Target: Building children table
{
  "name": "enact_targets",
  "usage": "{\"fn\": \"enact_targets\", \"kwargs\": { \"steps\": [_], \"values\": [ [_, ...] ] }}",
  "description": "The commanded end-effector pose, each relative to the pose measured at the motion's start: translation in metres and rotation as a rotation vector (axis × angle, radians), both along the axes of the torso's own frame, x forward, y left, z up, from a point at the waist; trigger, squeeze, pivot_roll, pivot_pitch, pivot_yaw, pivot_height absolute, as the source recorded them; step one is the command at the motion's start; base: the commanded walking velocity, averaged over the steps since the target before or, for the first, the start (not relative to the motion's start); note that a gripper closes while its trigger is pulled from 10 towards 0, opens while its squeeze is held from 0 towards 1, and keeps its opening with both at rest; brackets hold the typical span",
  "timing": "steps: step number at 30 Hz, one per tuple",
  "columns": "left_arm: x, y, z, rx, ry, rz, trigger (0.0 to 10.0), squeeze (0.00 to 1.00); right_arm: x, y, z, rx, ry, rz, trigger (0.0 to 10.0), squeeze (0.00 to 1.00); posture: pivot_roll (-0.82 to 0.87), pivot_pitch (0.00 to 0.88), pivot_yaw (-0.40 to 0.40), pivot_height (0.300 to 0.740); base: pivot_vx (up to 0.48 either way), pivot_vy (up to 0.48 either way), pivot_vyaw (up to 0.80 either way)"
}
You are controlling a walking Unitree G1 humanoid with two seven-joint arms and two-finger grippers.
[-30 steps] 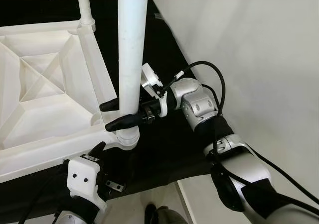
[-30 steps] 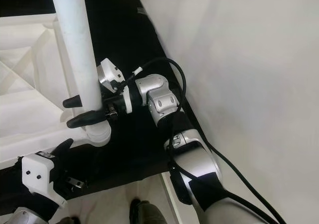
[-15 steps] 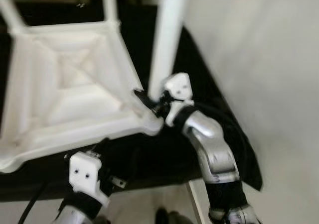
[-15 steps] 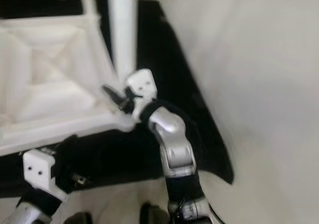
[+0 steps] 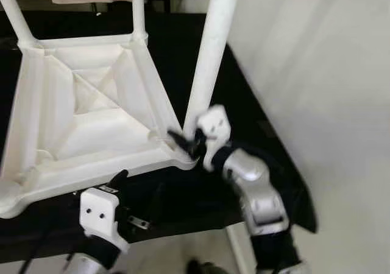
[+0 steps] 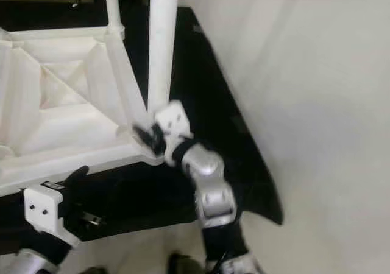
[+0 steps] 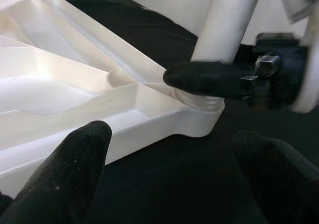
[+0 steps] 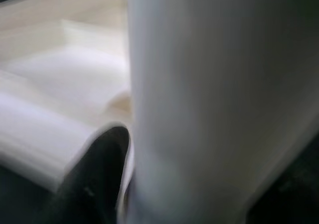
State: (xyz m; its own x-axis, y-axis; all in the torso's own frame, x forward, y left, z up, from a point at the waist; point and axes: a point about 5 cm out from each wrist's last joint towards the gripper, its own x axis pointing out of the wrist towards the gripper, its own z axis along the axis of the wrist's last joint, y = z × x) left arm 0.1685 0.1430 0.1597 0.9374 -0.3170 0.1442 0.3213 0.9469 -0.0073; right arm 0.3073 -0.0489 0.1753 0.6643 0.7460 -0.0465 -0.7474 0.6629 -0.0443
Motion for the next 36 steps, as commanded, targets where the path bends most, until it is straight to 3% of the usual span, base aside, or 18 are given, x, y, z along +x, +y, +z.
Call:
{"fn": "enact_targets", "kwargs": {
  "steps": [1,3,4,5,6,7,8,9,12,15,16,18,19,20,27,33,36],
  "values": [
    [-0.001,-0.001,-0.004,-0.006,0.021,-0.007,10.0,0.00,-0.008,0.013,0.015,0.087,0.010,0.324,10.0,1.00,-0.01,0.210,-0.174,0.740,0.000,0.000,0.00],
    [-0.001,-0.001,-0.004,-0.006,0.021,-0.007,10.0,0.00,-0.008,0.013,0.015,0.087,0.010,0.324,10.0,1.00,-0.01,0.210,-0.174,0.740,0.000,0.000,0.00],
    [-0.001,-0.001,-0.004,-0.007,0.023,-0.009,10.0,0.00,-0.010,0.012,0.027,0.074,-0.042,0.494,10.0,1.00,0.00,0.207,-0.173,0.740,0.000,0.000,0.00],
    [-0.001,-0.001,-0.004,-0.007,0.023,-0.009,10.0,0.00,-0.010,0.012,0.027,0.074,-0.042,0.494,10.0,1.00,0.00,0.207,-0.173,0.740,0.000,0.000,0.00],
    [-0.001,-0.001,-0.005,-0.008,0.024,-0.011,10.0,0.00,-0.007,0.008,0.035,0.032,-0.085,0.631,10.0,0.92,0.00,0.205,-0.175,0.740,0.000,0.000,0.00],
    [-0.001,-0.001,-0.005,-0.008,0.024,-0.011,10.0,0.00,-0.007,0.008,0.035,0.032,-0.085,0.631,10.0,0.92,0.00,0.205,-0.175,0.740,0.000,0.000,0.00],
    [-0.001,-0.002,-0.005,-0.008,0.026,-0.012,10.0,0.00,-0.001,0.005,0.039,-0.018,-0.109,0.710,10.0,0.00,0.01,0.204,-0.174,0.740,0.000,0.000,0.00],
    [-0.002,-0.002,-0.005,-0.008,0.027,-0.013,10.0,0.00,0.006,0.004,0.041,-0.046,-0.104,0.780,10.0,0.00,0.02,0.203,-0.179,0.740,0.000,0.000,0.00],
    [-0.004,-0.004,-0.006,-0.008,0.032,-0.012,10.0,0.00,0.019,0.013,0.048,-0.038,-0.097,0.836,10.0,0.00,0.05,0.200,-0.191,0.740,0.000,0.000,0.00],
    [-0.006,-0.005,-0.007,-0.007,0.035,-0.010,10.0,0.00,0.021,0.024,0.054,-0.018,-0.079,0.907,10.0,0.00,0.05,0.199,-0.195,0.740,0.000,0.000,0.00],
    [-0.007,-0.006,-0.007,-0.007,0.037,-0.010,10.0,0.00,0.020,0.026,0.055,-0.020,-0.069,0.955,8.7,0.00,0.06,0.198,-0.194,0.740,0.000,0.000,0.00],
    [-0.007,-0.006,-0.007,-0.007,0.037,-0.010,10.0,0.00,0.020,0.026,0.055,-0.020,-0.069,0.955,8.7,0.00,0.06,0.198,-0.194,0.740,0.000,0.000,0.00],
    [-0.007,-0.006,-0.007,-0.007,0.037,-0.009,10.0,0.00,0.019,0.027,0.056,-0.030,-0.056,1.000,3.6,0.00,0.06,0.198,-0.196,0.740,0.000,0.000,0.00],
    [-0.008,-0.007,-0.007,-0.008,0.038,-0.009,10.0,0.00,0.020,0.026,0.058,-0.042,-0.045,1.044,0.0,0.00,0.06,0.199,-0.199,0.740,0.000,0.000,0.00],
    [-0.009,-0.008,-0.007,-0.012,0.040,-0.009,10.0,0.00,0.027,0.021,0.065,-0.065,-0.028,1.102,0.0,0.00,0.06,0.204,-0.202,0.740,0.000,0.000,0.00],
    [-0.008,-0.009,-0.007,-0.015,0.037,-0.008,10.0,0.00,0.034,0.017,0.068,-0.066,-0.040,1.074,0.0,0.00,0.06,0.204,-0.202,0.740,0.000,0.000,0.00],
    [-0.008,-0.009,-0.007,-0.016,0.034,-0.006,10.0,0.00,0.037,0.007,0.065,-0.063,-0.079,0.986,0.0,0.00,0.03,0.204,-0.218,0.740,0.000,0.000,0.00]
  ]
}}
